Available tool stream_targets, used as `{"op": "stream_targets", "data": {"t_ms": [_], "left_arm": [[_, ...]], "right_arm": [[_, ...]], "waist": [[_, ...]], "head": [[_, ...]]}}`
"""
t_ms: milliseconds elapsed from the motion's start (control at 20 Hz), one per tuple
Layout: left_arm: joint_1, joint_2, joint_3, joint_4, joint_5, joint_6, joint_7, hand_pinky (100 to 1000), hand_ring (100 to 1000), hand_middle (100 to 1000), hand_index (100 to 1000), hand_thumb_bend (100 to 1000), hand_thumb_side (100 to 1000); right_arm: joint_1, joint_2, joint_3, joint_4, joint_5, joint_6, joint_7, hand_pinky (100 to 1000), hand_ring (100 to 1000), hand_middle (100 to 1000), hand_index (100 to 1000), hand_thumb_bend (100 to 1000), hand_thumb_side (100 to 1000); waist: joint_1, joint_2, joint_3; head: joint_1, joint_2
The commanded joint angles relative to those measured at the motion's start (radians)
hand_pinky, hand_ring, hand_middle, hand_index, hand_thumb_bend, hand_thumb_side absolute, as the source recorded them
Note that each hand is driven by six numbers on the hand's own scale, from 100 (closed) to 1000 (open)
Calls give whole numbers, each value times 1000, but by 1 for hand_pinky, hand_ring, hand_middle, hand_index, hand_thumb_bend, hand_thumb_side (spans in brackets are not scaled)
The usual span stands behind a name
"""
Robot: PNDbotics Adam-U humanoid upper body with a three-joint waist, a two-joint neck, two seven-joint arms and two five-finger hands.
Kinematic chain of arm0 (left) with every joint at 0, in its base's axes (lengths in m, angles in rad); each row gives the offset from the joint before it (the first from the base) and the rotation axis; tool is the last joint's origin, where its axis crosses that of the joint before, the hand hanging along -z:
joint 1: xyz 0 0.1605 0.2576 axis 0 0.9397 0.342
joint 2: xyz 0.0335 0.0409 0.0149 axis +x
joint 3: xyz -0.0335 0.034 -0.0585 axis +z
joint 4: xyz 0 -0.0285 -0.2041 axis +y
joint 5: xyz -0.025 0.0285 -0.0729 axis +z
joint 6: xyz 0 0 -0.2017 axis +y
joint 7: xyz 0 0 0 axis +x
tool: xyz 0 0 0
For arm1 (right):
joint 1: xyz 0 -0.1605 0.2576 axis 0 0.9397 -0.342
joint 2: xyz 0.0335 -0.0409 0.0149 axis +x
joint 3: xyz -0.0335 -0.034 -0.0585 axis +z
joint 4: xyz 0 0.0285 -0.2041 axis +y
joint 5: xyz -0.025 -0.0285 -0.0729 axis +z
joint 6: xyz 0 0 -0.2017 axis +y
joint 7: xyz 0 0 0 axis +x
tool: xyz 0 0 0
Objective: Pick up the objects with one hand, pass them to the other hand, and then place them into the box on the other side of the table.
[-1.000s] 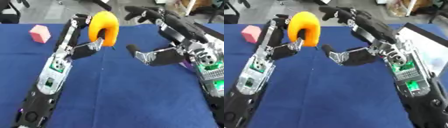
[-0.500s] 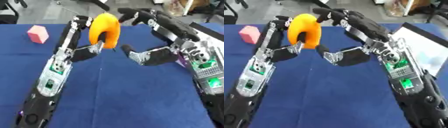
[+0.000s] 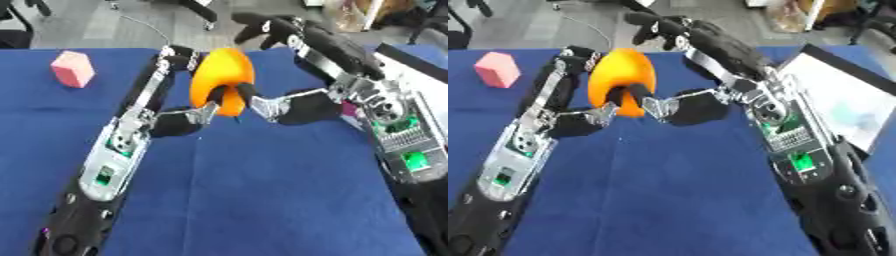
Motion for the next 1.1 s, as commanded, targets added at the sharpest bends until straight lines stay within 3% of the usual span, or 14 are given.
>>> {"op": "stream_targets", "data": {"t_ms": [50,550,700,800,900,950,1100], "left_arm": [[-16,9,-4,-13,-8,-12,0,672,349,309,400,100,100],[-31,14,-5,-22,-32,-22,11,672,351,311,401,100,100],[-32,15,-6,-26,-42,-25,14,672,351,311,402,100,100],[-32,16,-8,-28,-46,-24,18,672,351,311,402,100,100],[-32,16,-11,-29,-49,-23,20,672,351,311,402,100,100],[-31,16,-12,-29,-50,-22,21,673,352,312,403,100,100],[-30,17,-14,-31,-53,-22,21,674,353,313,405,100,100]], "right_arm": [[-20,-6,1,-1,11,-2,11,746,849,763,987,179,489],[-24,-12,31,49,112,-44,172,793,841,772,929,159,484],[-25,-10,25,44,136,-53,227,792,827,747,856,124,400],[-26,-10,11,24,142,-47,255,779,806,703,754,100,269],[-25,-15,0,5,149,-34,249,765,790,667,684,100,203],[-24,-18,-5,-6,154,-26,238,752,772,630,611,100,105],[-20,-29,-17,-38,179,1,188,728,749,589,524,100,100]], "waist": [[-7,6,-1],[-7,4,-1],[-7,3,-1],[-7,3,-2],[-6,4,-3],[-6,4,-3],[-6,4,-4]], "head": [[-3,-3],[-7,-3],[-9,-3],[-9,-3],[-8,-3],[-8,-3],[-10,-3]]}}
